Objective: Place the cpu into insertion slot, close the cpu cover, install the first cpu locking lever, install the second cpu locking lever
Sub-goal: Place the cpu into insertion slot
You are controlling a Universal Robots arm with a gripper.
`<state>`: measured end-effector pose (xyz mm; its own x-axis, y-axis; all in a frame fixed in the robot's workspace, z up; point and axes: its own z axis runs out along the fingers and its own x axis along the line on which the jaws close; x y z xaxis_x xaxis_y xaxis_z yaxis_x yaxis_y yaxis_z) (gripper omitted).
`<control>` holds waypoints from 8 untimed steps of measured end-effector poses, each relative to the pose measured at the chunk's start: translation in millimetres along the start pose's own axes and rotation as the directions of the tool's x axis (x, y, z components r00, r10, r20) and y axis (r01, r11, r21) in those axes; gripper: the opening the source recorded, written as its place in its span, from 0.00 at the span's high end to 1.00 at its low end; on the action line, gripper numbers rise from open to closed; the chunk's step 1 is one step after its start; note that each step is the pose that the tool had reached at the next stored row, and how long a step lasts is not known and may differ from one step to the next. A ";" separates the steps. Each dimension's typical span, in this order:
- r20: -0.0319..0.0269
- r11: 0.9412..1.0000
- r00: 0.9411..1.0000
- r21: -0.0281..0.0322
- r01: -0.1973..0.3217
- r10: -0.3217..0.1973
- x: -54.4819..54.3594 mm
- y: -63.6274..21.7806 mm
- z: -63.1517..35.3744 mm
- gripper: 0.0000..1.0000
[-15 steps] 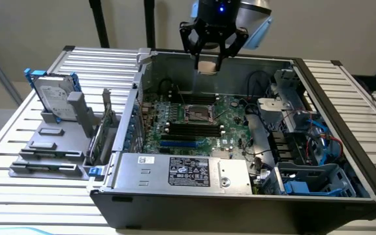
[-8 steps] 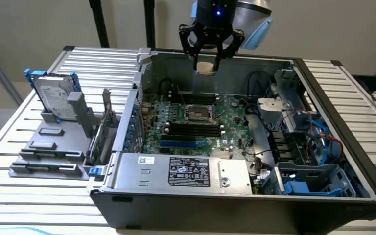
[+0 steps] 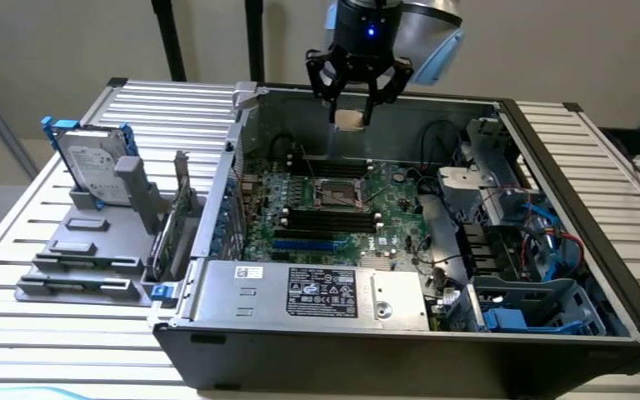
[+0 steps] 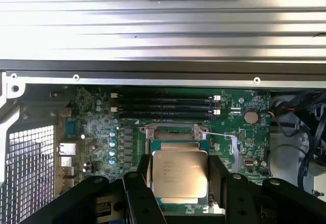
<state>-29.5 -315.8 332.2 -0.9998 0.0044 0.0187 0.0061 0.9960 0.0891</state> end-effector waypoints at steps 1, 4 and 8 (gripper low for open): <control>0.000 1.000 1.000 0.000 0.002 -0.002 -0.6 0.3 1.3 0.45; 0.000 1.000 1.000 0.000 0.003 -0.003 -1.6 0.6 3.0 0.45; 0.005 0.998 0.998 -0.001 -0.059 0.059 -1.8 0.5 4.9 0.45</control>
<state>-27.8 -314.9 327.4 -0.9978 0.0640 0.0193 0.0655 0.9939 0.0888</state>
